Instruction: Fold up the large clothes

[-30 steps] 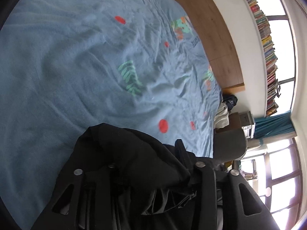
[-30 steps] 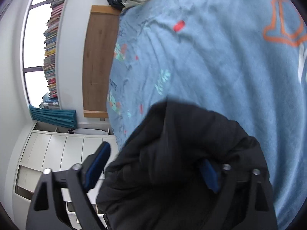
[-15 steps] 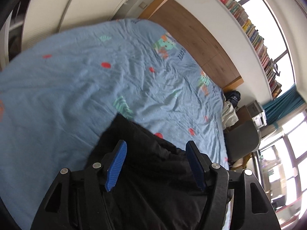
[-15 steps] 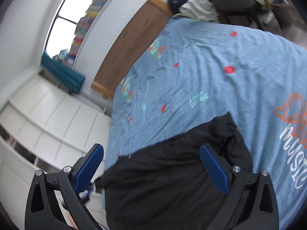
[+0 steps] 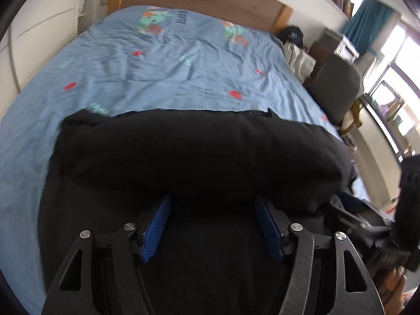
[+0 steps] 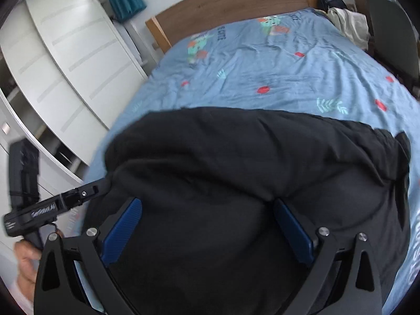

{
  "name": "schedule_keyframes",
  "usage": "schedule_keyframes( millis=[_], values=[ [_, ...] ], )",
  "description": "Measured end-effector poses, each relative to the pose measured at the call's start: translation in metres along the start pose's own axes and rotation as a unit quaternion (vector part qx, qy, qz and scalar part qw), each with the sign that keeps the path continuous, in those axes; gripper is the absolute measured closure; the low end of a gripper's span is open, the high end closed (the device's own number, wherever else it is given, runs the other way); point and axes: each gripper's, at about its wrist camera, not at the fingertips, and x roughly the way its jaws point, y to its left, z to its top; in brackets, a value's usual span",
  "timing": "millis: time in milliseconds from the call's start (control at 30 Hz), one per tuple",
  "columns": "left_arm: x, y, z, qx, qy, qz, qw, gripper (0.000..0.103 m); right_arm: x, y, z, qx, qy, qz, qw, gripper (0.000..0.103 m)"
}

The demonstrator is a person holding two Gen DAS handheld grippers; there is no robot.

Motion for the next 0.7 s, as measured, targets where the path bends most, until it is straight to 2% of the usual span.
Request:
schedule_keyframes(
  millis=[67, 200, 300, 533, 600, 700],
  values=[
    [0.026, -0.008, 0.015, 0.000, 0.007, 0.021, 0.9997, 0.031, 0.017, -0.003, 0.008, 0.001, 0.008, -0.019, 1.000, 0.000],
    [0.071, -0.003, 0.051, -0.021, 0.032, 0.031, 0.9988, 0.027, 0.053, -0.033, 0.035, 0.026, 0.021, -0.044, 0.998, 0.000],
    [0.098, -0.004, 0.070, -0.019, 0.043, 0.048, 0.9977, 0.024, 0.077, -0.058, 0.053, 0.050, 0.028, -0.047, 0.997, 0.000],
    [0.140, -0.012, 0.091, -0.004, 0.057, 0.095, 0.9938, 0.017, 0.125, -0.084, 0.082, 0.064, 0.051, -0.068, 0.994, 0.000],
    [0.147, -0.011, 0.094, -0.005, 0.059, 0.100, 0.9933, 0.016, 0.134, -0.090, 0.084, 0.067, 0.056, -0.067, 0.994, 0.000],
    [0.148, -0.006, 0.092, -0.010, 0.064, 0.086, 0.9942, 0.015, 0.136, -0.096, 0.080, 0.078, 0.057, -0.056, 0.994, 0.000]
  ],
)
